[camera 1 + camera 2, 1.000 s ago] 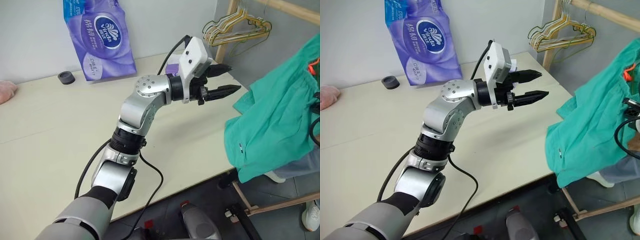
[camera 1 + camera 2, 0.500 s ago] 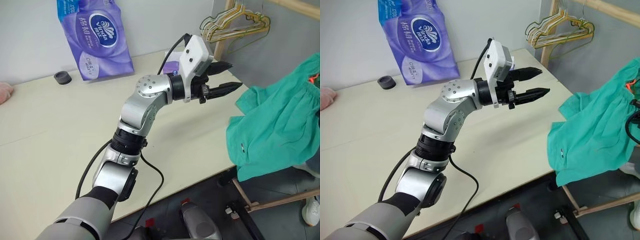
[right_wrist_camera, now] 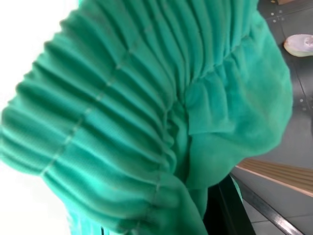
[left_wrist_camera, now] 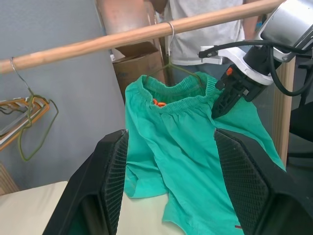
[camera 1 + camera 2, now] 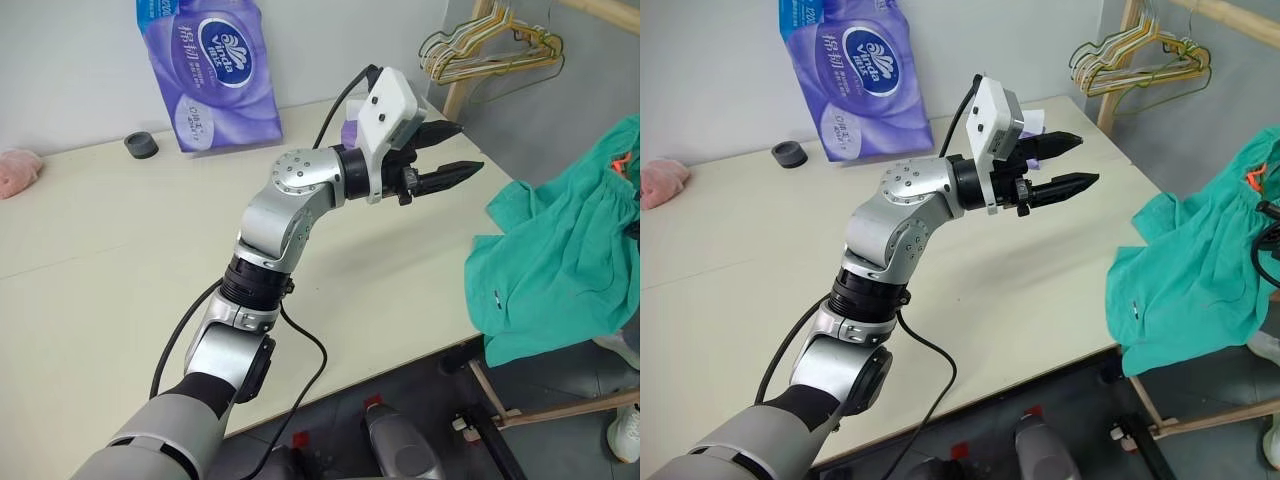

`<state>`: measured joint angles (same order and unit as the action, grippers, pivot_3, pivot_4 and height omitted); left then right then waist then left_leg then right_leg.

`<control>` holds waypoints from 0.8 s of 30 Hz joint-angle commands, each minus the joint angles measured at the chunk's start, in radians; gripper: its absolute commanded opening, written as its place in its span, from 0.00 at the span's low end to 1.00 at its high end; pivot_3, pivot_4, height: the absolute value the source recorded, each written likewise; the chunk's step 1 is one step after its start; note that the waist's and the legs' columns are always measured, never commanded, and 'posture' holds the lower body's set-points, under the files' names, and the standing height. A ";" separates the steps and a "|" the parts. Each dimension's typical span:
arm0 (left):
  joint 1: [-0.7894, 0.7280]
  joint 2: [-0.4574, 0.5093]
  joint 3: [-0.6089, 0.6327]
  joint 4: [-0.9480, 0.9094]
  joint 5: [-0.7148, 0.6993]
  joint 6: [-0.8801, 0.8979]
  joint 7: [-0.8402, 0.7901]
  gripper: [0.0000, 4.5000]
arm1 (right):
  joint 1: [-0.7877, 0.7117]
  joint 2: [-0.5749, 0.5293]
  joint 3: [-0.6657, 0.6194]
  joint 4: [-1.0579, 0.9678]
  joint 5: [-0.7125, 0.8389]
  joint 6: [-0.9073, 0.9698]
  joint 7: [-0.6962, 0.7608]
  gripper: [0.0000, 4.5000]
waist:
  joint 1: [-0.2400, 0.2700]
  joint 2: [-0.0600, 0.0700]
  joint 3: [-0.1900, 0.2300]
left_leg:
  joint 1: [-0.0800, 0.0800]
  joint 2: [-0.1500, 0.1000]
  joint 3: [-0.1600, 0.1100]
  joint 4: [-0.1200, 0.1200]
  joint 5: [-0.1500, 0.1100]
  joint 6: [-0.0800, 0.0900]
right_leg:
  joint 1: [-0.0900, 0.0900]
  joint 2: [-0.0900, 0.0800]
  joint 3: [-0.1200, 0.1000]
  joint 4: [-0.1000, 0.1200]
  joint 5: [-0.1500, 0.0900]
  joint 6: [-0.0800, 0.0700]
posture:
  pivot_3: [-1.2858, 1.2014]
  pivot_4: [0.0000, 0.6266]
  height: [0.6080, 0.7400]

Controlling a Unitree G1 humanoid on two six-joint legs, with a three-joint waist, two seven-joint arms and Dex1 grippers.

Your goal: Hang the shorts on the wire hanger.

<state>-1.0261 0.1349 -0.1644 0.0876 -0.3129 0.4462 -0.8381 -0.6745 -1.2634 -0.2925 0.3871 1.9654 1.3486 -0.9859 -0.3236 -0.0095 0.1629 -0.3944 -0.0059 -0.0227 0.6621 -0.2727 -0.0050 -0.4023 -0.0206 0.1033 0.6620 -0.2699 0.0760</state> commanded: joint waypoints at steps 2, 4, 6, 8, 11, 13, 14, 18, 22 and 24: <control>-0.005 -0.001 0.011 -0.033 -0.013 -0.013 0.007 0.66 | 0.033 -0.001 -0.002 -0.036 0.007 -0.002 0.019 0.00 | 0.004 0.000 0.000 | 0.000 0.000 0.000 0.000 0.000 0.000 | 0.000 0.000 0.000 0.000 0.000 0.000 | 0.37 0.28 1.00; -0.003 -0.003 0.011 -0.034 -0.016 -0.013 0.006 0.66 | 0.054 0.009 -0.009 -0.048 0.007 -0.008 0.020 0.00 | 0.007 0.000 0.000 | 0.000 0.000 0.000 0.000 0.000 0.000 | 0.000 0.000 0.000 0.000 0.000 0.000 | 0.37 0.28 1.00; -0.001 -0.004 0.010 -0.036 -0.019 -0.013 0.002 0.66 | 0.072 0.018 -0.018 -0.062 0.007 -0.011 0.020 0.00 | 0.008 0.000 0.000 | 0.000 0.000 0.000 0.000 0.000 0.000 | 0.000 0.001 -0.001 0.000 0.000 0.000 | 0.37 0.28 1.00; 0.000 -0.011 0.009 -0.045 -0.026 -0.010 0.002 0.66 | 0.097 0.025 -0.028 -0.079 0.007 -0.019 0.023 0.00 | 0.009 0.000 0.000 | 0.000 0.000 0.000 0.000 0.000 0.000 | 0.000 0.001 -0.001 0.000 0.000 0.000 | 0.37 0.28 1.00; -0.003 -0.020 0.014 -0.054 -0.040 -0.004 -0.001 0.66 | 0.110 0.030 -0.033 -0.086 0.007 -0.031 0.019 0.00 | 0.011 -0.001 0.000 | 0.000 0.000 0.000 0.000 0.000 0.000 | 0.000 0.002 -0.001 0.000 0.000 0.000 | 0.36 0.28 1.00; -0.005 -0.024 0.017 -0.059 -0.050 0.005 0.001 0.66 | 0.115 0.030 -0.033 -0.090 0.007 -0.036 0.021 0.00 | 0.013 -0.001 0.001 | 0.000 0.000 0.000 0.000 0.000 0.000 | 0.000 0.002 -0.001 0.000 0.000 0.000 | 0.36 0.27 1.00; -0.004 -0.025 0.017 -0.064 -0.055 0.009 0.003 0.66 | 0.118 0.029 -0.032 -0.093 0.007 -0.037 0.024 0.00 | 0.013 -0.001 0.001 | 0.000 0.000 0.000 0.000 0.000 0.000 | 0.000 0.002 -0.001 0.000 0.000 0.000 | 0.36 0.27 1.00; 0.001 -0.027 0.011 -0.089 -0.073 0.022 0.003 0.66 | 0.118 0.008 -0.018 -0.109 0.007 -0.044 0.038 0.00 | 0.013 -0.001 0.001 | 0.000 0.000 0.000 0.000 0.000 0.000 | 0.000 0.002 -0.001 0.000 0.000 0.000 | 0.36 0.27 1.00; 0.006 -0.029 0.004 -0.107 -0.081 0.027 0.003 0.67 | 0.129 -0.006 -0.021 -0.125 0.007 -0.063 0.030 0.12 | 0.013 -0.001 0.001 | 0.000 0.000 0.000 0.000 0.000 0.000 | 0.000 0.002 -0.001 0.000 0.000 0.000 | 0.36 0.27 1.00; 0.006 -0.030 0.004 -0.106 -0.085 0.026 0.004 0.67 | 0.133 -0.014 -0.023 -0.134 0.007 -0.075 0.026 0.24 | 0.014 -0.001 0.001 | -0.001 0.000 0.000 0.000 0.000 0.000 | 0.000 0.002 -0.001 0.000 0.000 0.000 | 0.36 0.27 1.00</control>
<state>-1.0136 0.1101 -0.1641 0.0151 -0.3817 0.4754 -0.8387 -0.5351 -1.2606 -0.3072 0.2777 1.9563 1.2823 -0.9617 -0.3093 -0.0108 0.1637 -0.3951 -0.0059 -0.0225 0.6623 -0.2726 -0.0050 -0.4024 -0.0191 0.1026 0.6618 -0.2697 0.0762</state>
